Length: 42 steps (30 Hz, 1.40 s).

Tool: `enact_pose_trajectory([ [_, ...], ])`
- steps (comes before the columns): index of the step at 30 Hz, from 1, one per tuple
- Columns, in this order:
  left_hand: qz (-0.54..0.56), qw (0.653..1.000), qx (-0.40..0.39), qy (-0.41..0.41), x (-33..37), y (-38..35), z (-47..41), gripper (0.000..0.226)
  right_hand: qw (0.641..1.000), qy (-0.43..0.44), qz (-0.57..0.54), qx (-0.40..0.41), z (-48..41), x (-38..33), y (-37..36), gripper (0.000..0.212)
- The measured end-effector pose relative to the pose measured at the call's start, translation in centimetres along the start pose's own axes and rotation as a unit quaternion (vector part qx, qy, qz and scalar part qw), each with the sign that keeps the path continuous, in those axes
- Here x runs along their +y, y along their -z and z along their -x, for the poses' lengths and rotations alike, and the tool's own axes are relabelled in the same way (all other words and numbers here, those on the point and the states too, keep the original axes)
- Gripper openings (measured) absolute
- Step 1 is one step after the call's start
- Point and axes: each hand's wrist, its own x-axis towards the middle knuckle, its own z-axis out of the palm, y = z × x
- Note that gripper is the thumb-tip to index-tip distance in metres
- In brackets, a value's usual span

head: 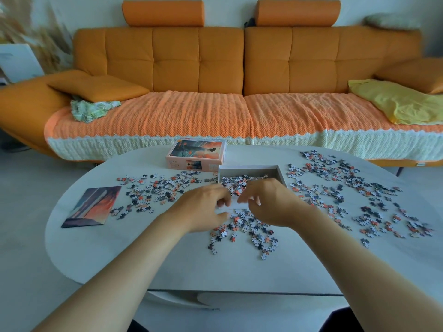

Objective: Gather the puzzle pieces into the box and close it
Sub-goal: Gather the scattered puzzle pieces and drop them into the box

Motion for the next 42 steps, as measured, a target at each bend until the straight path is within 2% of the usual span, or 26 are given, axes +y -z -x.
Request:
enact_pose_trajectory([
  [2, -0.017, 0.996, -0.085, 0.036, -0.2, 0.0, 1.1, 0.043, 0.998, -0.002, 0.02, -0.052, 0.6, -0.7, -1.0, 0.04],
  [4, -0.034, 0.984, -0.162, 0.069, -0.5, -0.1, 2.2, 0.079, 0.994, -0.008, 0.048, -0.101, 1.0, -1.3, -2.4, 0.046],
  [6, -0.037, 0.976, -0.196, 0.089, -0.6, -0.3, 2.9, 0.097, 0.989, -0.018, 0.068, -0.129, 1.4, -1.8, -3.3, 0.051],
  [11, 0.034, 0.982, -0.162, 0.091, 0.0, -1.1, 3.3, 0.068, 0.989, -0.043, 0.031, -0.135, 1.7, -2.2, -3.2, 0.046],
  [15, 0.081, 0.984, -0.134, 0.087, 0.9, -2.0, 3.0, 0.036, 0.991, -0.079, 0.041, -0.096, 2.3, -1.2, -2.5, 0.043],
  [20, 0.086, 0.985, -0.125, 0.078, 1.9, -2.7, 2.3, 0.025, 0.983, -0.096, 0.051, -0.147, 3.1, -1.0, -2.4, 0.053],
  [22, 0.1, 0.981, -0.142, 0.086, 2.4, -2.1, 2.0, 0.033, 0.985, -0.107, 0.022, -0.133, 3.5, -1.1, -1.7, 0.048],
  [24, 0.093, 0.975, -0.168, 0.109, 2.2, -1.1, 2.0, 0.061, 0.987, -0.113, -0.001, -0.115, 4.0, -1.1, -0.7, 0.041],
  [26, 0.044, 0.97, -0.196, 0.138, 1.4, -0.3, 2.4, 0.072, 0.984, -0.112, 0.017, -0.134, 4.5, -0.9, 0.3, 0.046],
  [29, 0.044, 0.957, -0.232, 0.17, 0.5, -0.1, 3.0, 0.06, 0.966, -0.152, 0.038, -0.205, 5.0, -0.6, 1.0, 0.082],
  [31, 0.081, 0.96, -0.21, 0.165, 0.4, -0.5, 3.0, 0.05, 0.958, -0.172, 0.034, -0.227, 5.1, -0.5, 0.8, 0.093],
  [35, 0.113, 0.972, -0.151, 0.143, 1.4, -1.5, 2.6, 0.04, 0.968, -0.168, 0.002, -0.186, 4.3, -0.5, -0.4, 0.077],
  [38, 0.107, 0.976, -0.132, 0.133, 1.8, -1.9, 2.2, 0.045, 0.971, -0.169, 0.003, -0.17, 3.8, -0.9, -0.7, 0.07],
  [40, 0.095, 0.977, -0.14, 0.134, 1.9, -1.9, 1.8, 0.054, 0.969, -0.178, 0.024, -0.17, 3.7, -1.0, -0.5, 0.074],
  [42, 0.059, 0.975, -0.172, 0.129, 2.0, -2.1, 1.6, 0.072, 0.963, -0.191, 0.056, -0.182, 3.7, -1.0, -0.5, 0.087],
])
